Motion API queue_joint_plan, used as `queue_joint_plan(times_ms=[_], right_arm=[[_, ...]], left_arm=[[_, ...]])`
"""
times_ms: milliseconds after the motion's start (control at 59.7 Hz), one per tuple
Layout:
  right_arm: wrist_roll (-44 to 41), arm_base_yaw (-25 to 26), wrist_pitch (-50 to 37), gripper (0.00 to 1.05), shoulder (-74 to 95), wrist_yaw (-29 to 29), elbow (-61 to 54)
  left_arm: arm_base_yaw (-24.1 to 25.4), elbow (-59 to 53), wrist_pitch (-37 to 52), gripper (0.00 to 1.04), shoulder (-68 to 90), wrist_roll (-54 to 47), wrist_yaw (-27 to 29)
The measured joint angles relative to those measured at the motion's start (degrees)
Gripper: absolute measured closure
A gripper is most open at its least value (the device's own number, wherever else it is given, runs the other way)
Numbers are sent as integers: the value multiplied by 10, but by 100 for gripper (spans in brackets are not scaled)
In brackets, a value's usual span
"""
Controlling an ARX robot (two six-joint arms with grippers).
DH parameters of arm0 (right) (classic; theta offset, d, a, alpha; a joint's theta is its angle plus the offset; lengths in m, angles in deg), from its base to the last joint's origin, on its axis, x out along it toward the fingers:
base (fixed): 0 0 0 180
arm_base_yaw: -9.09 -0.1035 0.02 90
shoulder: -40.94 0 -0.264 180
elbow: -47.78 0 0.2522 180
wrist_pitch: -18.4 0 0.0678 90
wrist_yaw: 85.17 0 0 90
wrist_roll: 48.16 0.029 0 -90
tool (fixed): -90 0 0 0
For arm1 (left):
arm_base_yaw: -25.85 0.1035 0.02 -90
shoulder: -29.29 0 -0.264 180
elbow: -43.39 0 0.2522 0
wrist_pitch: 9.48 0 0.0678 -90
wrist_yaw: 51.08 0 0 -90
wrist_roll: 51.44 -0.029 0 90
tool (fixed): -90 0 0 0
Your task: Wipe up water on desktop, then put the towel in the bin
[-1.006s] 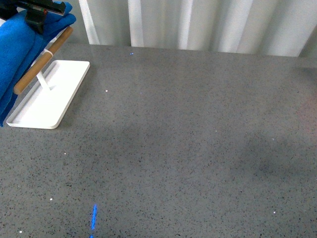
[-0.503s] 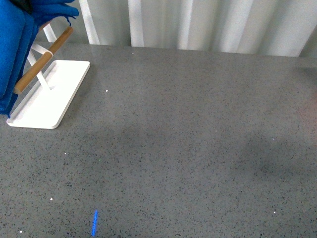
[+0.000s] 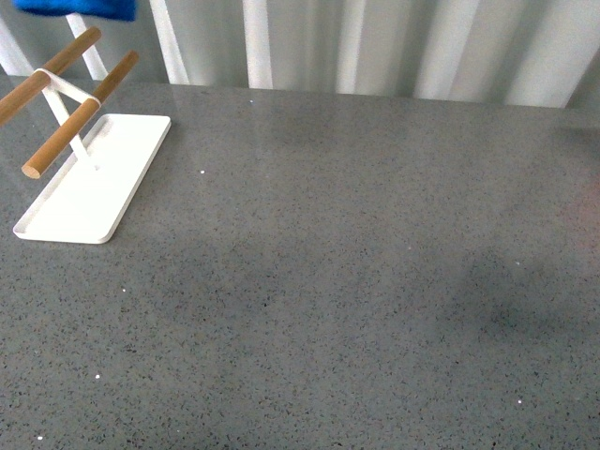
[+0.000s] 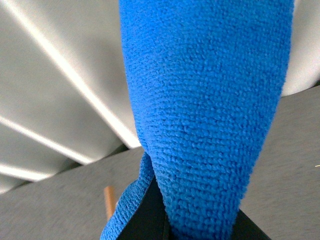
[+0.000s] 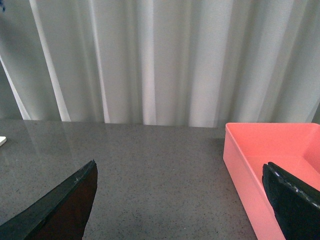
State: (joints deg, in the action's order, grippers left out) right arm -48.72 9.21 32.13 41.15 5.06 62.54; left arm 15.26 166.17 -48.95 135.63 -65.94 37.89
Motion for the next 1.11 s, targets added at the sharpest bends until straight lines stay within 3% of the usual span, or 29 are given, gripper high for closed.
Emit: queue_joint_plan(times_ms=[218, 369, 788, 989, 1022, 1106], right_arm=[[0, 0, 0, 7, 0, 0, 0], [0, 0, 0, 7, 0, 0, 0], [0, 0, 0, 7, 0, 0, 0], [0, 0, 0, 7, 0, 0, 0], [-11, 7, 11, 7, 7, 23, 3], [-101, 75, 75, 7, 109, 215, 48]], left_arm=[[-93, -133, 104, 99, -80, 95, -80], [-144, -275, 230, 99, -96, 175, -96], [-198, -407, 432, 99, -50, 303, -100], [-200, -425, 460, 99, -50, 331, -102], [-201, -428, 460, 99, -50, 333, -103], [-200, -431, 460, 99, -50, 333, -102]])
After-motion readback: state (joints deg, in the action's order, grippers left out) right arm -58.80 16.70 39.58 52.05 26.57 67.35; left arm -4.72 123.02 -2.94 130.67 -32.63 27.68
